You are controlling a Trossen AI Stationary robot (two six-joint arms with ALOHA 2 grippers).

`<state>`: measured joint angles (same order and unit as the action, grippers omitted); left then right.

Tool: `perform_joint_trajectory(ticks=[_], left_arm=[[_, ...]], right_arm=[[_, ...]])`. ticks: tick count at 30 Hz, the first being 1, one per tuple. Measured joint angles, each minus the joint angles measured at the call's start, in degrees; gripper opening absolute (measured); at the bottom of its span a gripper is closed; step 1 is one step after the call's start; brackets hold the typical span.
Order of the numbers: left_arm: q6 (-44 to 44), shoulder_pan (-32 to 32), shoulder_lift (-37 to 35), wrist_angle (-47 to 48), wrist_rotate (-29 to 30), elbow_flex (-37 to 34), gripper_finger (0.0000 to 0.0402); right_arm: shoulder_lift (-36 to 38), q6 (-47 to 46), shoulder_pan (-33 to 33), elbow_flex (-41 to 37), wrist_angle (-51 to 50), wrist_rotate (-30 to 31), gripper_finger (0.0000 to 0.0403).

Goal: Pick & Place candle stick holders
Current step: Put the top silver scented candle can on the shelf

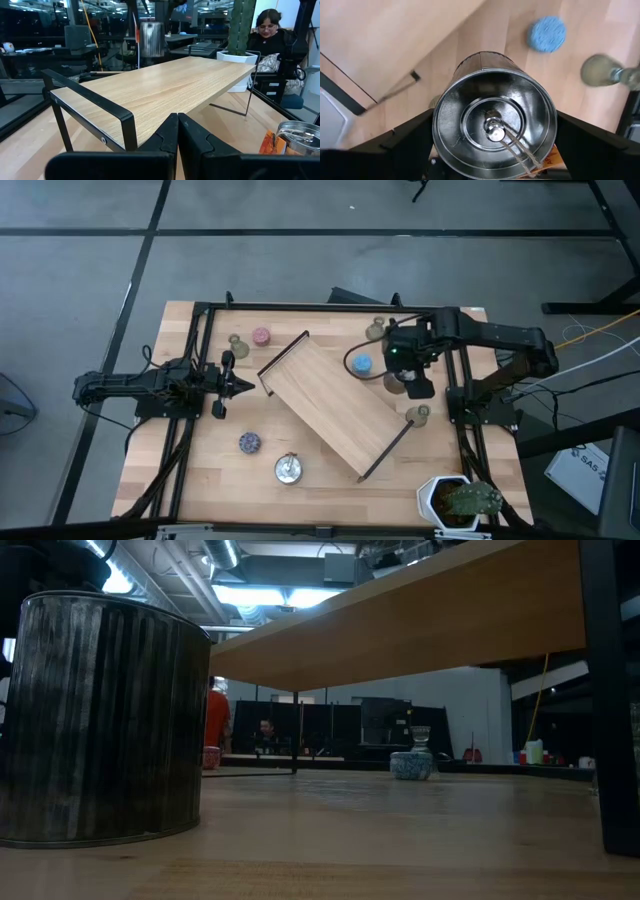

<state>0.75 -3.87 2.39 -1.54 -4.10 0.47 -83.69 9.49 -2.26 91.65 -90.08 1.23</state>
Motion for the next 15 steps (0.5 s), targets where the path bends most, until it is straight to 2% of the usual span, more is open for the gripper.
perform_joint_trajectory(ticks=[8, 15], left_arm=[[0.0, 0.0, 0.0, 0.0, 0.0, 0.0, 0.0004], [0.0, 0.0, 0.0, 0.0, 0.0, 0.0, 0.0004]], right_arm=[[-3.0, -1.2, 2.9, 8.8, 0.0, -2.3, 0.0366], [-5.3, -1.2, 5.7, 11.6, 0.1, -3.5, 0.0366]])
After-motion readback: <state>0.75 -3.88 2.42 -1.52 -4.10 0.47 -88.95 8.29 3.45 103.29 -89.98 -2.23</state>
